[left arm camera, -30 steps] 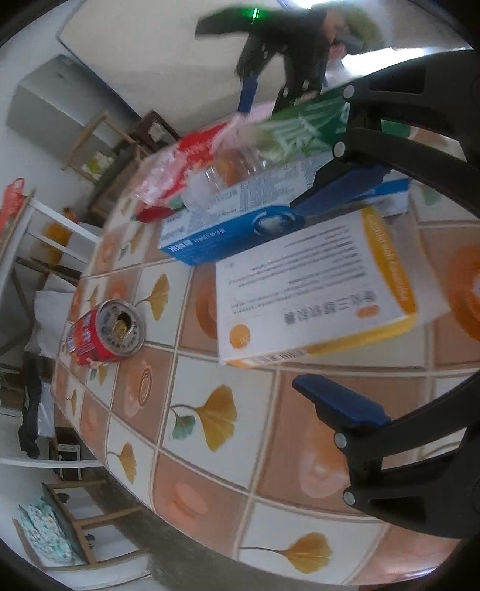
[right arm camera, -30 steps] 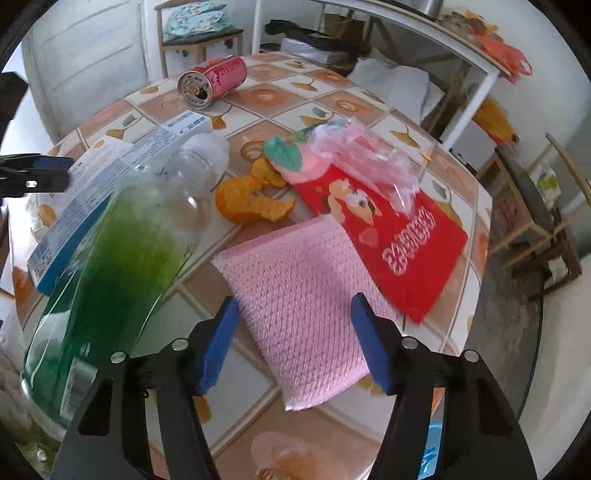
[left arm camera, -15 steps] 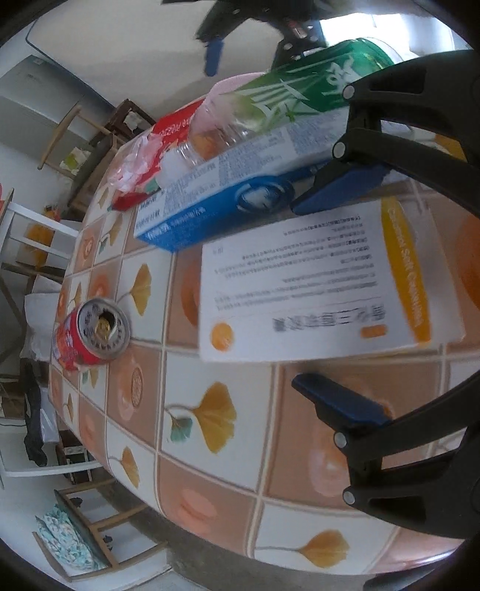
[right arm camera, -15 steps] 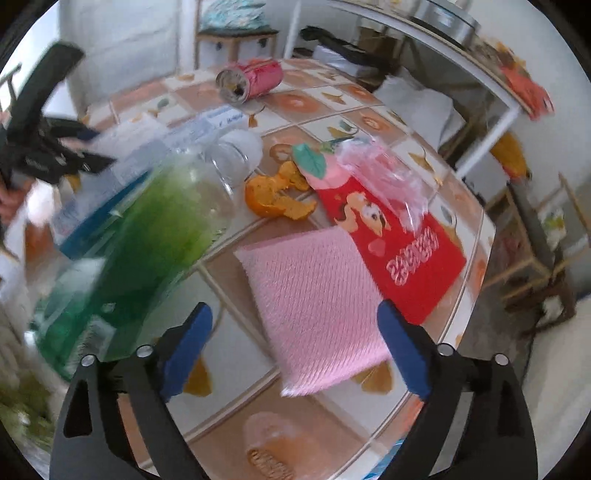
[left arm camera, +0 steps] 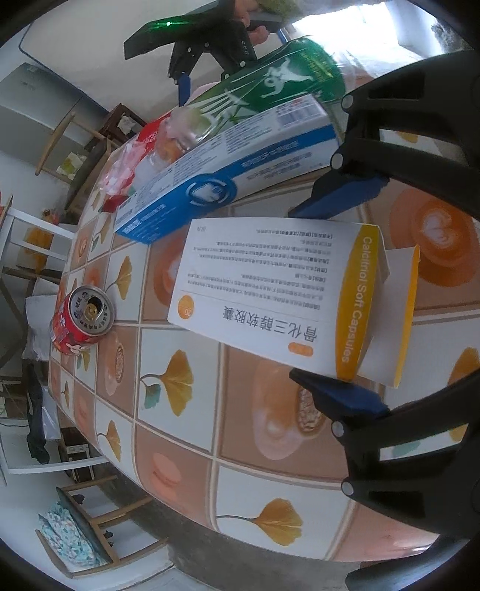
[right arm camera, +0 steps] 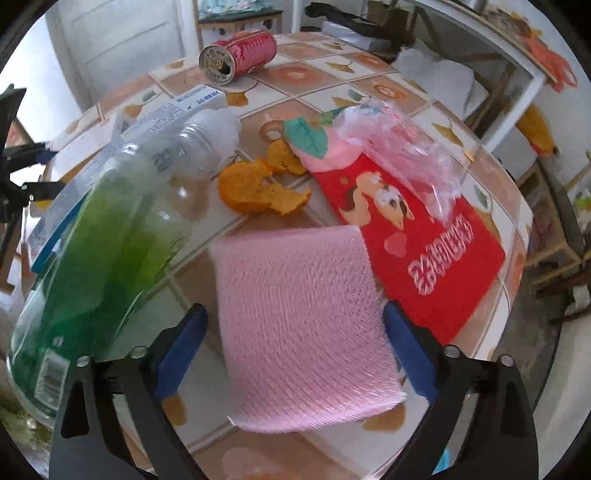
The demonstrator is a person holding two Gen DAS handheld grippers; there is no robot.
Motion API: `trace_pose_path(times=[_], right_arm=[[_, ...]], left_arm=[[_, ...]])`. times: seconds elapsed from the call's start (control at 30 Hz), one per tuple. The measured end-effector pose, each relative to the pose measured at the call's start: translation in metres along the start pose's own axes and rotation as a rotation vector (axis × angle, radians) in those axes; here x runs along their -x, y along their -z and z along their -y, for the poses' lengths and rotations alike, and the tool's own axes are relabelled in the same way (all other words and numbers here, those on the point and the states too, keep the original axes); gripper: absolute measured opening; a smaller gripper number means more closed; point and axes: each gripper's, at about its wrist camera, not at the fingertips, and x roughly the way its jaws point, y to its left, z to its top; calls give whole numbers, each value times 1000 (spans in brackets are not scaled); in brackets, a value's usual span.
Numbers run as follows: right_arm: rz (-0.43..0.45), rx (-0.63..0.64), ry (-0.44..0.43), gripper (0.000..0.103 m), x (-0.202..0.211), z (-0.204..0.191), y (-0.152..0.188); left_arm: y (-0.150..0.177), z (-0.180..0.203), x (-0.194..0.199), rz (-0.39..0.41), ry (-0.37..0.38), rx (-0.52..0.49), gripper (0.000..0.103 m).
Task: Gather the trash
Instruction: 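Grasp the white Calcitriol capsule box with the left gripper while the right gripper holds the sponge, then lift the capsule box and pink sponge off the table with both grippers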
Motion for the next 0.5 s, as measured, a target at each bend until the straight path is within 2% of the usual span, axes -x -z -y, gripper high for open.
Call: trace_pose_path(times=[0.03, 0.23, 0.33, 0.5], right_arm=[[-2, -24, 7, 81, 4, -3, 7], [-9, -156, 15, 81, 28, -22, 48], [-3, -217, 51, 81, 37, -31, 67], [45, -312, 76, 82, 43, -38, 82]], left_arm=[[1, 1, 0, 0, 3, -2, 74], [13, 5, 8, -8, 44, 2, 74], [19, 7, 13, -17, 61, 9, 74], [20, 12, 12, -21, 42, 4, 77]])
